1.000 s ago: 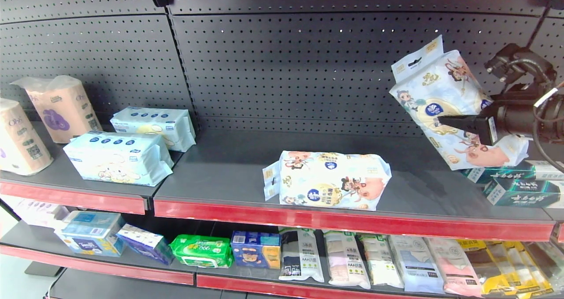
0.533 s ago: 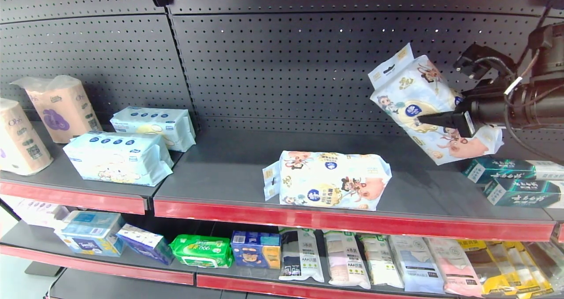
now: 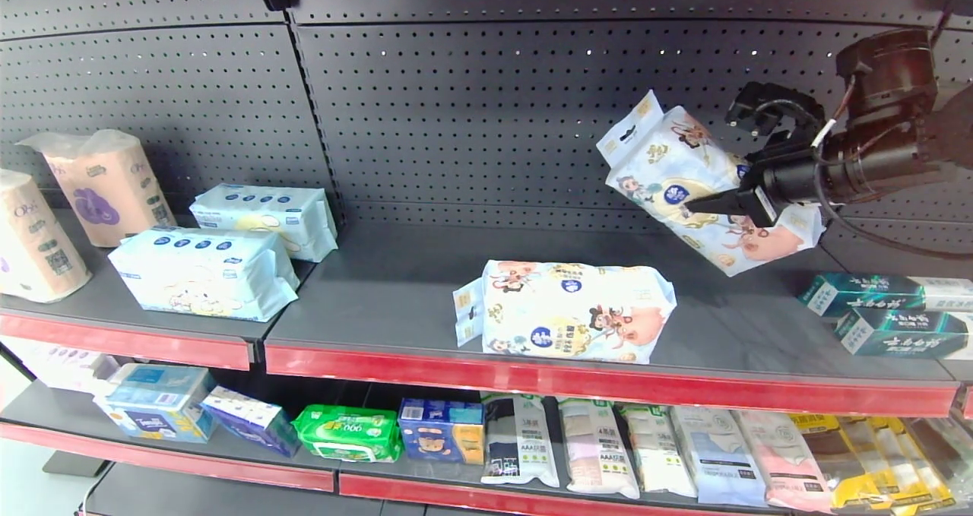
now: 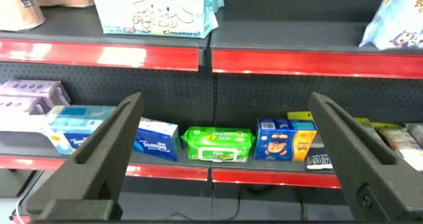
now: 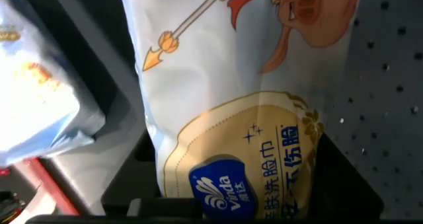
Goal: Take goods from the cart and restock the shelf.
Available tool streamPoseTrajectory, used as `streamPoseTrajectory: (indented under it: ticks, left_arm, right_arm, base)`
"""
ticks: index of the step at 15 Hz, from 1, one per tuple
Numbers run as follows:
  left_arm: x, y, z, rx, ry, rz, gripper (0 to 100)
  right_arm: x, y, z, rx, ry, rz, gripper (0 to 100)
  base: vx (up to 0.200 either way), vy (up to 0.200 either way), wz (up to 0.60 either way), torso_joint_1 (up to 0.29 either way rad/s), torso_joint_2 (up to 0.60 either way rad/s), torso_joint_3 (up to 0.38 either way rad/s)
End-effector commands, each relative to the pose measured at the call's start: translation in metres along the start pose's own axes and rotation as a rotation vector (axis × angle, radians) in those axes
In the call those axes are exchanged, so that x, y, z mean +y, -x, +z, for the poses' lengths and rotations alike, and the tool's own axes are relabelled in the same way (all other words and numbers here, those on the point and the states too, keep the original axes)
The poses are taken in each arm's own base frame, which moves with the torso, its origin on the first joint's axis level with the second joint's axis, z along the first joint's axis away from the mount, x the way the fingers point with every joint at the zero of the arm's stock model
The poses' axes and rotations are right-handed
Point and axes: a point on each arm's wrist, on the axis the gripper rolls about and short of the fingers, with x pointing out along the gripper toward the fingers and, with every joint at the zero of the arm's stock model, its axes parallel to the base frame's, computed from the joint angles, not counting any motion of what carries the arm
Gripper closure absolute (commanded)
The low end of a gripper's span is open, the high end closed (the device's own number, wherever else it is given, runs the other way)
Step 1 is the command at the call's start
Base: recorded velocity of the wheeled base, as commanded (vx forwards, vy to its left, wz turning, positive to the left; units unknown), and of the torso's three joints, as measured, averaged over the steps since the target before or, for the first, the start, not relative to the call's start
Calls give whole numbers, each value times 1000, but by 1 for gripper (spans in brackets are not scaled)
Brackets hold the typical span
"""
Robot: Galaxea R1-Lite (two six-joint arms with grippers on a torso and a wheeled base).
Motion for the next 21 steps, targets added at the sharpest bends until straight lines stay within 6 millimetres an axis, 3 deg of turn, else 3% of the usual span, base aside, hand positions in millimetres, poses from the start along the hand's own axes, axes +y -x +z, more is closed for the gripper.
streamPoseTrajectory:
  ticks: [1,9,21]
  left_arm:
    - [0,0,0,0,0,0,0]
    - [0,0,0,1,0,0,0]
    - [0,0,0,0,0,0,0]
  right_arm:
    - [2,-16,5,-9,15,23,100]
    - [14,-49,9,-1,53,86,100]
    - [6,-65,2,20,42,68,100]
  base:
    - [0,0,0,0,0,0]
    - [0,0,0,0,0,0]
    - [0,0,0,0,0,0]
